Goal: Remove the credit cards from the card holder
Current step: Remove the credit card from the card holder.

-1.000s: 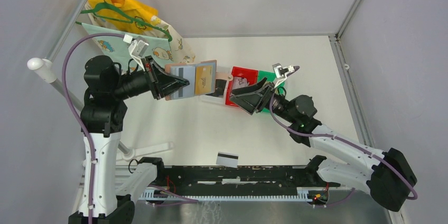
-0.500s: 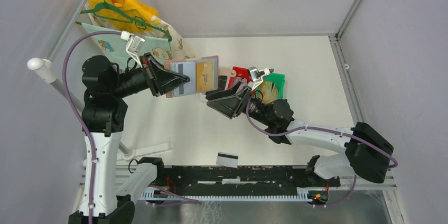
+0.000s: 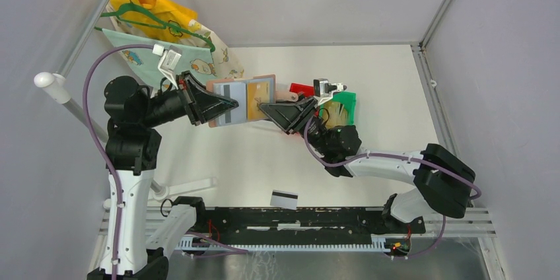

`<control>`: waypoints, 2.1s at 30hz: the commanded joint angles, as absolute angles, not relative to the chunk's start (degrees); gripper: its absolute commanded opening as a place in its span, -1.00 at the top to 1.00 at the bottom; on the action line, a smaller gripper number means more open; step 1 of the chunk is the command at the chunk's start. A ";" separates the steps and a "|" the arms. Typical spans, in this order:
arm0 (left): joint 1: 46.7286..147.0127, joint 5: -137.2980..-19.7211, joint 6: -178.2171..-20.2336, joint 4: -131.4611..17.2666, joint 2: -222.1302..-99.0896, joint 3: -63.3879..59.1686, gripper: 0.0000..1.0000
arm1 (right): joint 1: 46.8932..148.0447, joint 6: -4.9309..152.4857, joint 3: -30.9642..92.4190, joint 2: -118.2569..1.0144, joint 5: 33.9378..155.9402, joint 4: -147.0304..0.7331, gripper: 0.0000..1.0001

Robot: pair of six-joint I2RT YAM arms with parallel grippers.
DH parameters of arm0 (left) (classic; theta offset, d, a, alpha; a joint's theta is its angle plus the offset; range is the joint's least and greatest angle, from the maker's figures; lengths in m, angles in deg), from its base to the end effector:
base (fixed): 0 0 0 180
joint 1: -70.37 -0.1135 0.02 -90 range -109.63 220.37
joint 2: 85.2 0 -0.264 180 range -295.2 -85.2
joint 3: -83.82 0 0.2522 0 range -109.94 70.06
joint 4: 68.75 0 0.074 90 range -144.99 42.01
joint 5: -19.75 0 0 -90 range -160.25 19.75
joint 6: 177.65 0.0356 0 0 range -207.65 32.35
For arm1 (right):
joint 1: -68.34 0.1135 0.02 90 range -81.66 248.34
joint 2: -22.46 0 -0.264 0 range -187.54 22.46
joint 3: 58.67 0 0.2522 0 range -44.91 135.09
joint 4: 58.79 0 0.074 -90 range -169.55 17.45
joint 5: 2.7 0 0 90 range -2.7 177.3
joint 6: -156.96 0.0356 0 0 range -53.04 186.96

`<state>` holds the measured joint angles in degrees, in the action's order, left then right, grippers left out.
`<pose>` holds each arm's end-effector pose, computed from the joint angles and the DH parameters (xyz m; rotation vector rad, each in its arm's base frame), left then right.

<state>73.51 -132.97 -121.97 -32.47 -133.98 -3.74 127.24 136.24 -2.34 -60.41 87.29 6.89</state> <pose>0.1309 -0.0389 0.4740 0.4988 1.6424 -1.3214 0.1539 0.2550 0.3320 0.0987 1.0845 2.0601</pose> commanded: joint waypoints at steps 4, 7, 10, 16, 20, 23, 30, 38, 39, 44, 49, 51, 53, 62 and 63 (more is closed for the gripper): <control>73.67 -133.89 -122.67 -34.77 -132.80 -3.61 0.55 | 127.76 138.53 0.89 -61.28 85.22 12.00 0.81; 73.62 -131.64 -112.99 -25.28 -133.82 -6.41 -0.45 | 126.97 135.94 -0.76 -58.34 87.13 6.37 1.00; 73.63 -128.59 -100.44 -13.71 -135.67 -10.70 -0.99 | 124.02 131.33 1.23 -55.51 97.24 -4.37 1.00; 73.64 -123.56 -86.21 -3.57 -136.83 -15.60 -0.99 | 119.87 110.03 14.00 -54.15 120.65 -41.76 1.00; 73.63 -130.34 -81.04 -2.55 -135.80 -14.20 -0.98 | 119.94 96.65 21.00 -54.25 124.89 -59.74 1.00; 73.69 -132.98 -74.70 1.70 -135.53 -13.07 -0.89 | 119.91 90.52 25.55 -55.07 129.20 -67.45 1.00; 73.63 -136.54 -60.11 16.42 -137.75 -12.40 -0.36 | 120.06 83.09 34.52 -58.25 133.50 -78.63 1.00; 73.69 -138.45 -59.79 18.00 -139.27 -9.78 -0.28 | 123.20 79.82 40.30 -62.40 134.50 -83.75 1.00; 73.70 -139.70 -59.87 18.26 -139.41 -9.33 -0.26 | 123.42 79.82 40.89 -62.94 134.54 -84.03 1.00; 73.71 -140.62 -54.55 24.05 -140.46 -9.22 0.34 | 123.70 79.19 44.44 -64.70 134.76 -85.52 1.00; 73.72 -140.08 -49.99 28.71 -140.98 -10.28 0.83 | 123.47 79.65 45.60 -64.52 134.46 -85.17 0.66; 73.75 -140.71 -50.69 27.99 -140.84 -11.02 0.87 | 122.81 82.38 42.95 -62.99 134.58 -81.54 0.24; 73.71 -141.62 -56.21 23.65 -140.28 -11.26 0.94 | 121.65 88.22 37.02 -60.13 134.14 -71.74 -0.09; 73.72 -139.25 -102.23 -22.22 -130.74 -2.62 0.96 | 119.19 123.91 -0.11 -49.48 120.76 -10.04 -0.66; 73.73 -138.21 -104.76 -24.83 -129.77 -1.92 0.96 | 119.27 126.53 -1.43 -49.96 119.62 -5.65 -0.68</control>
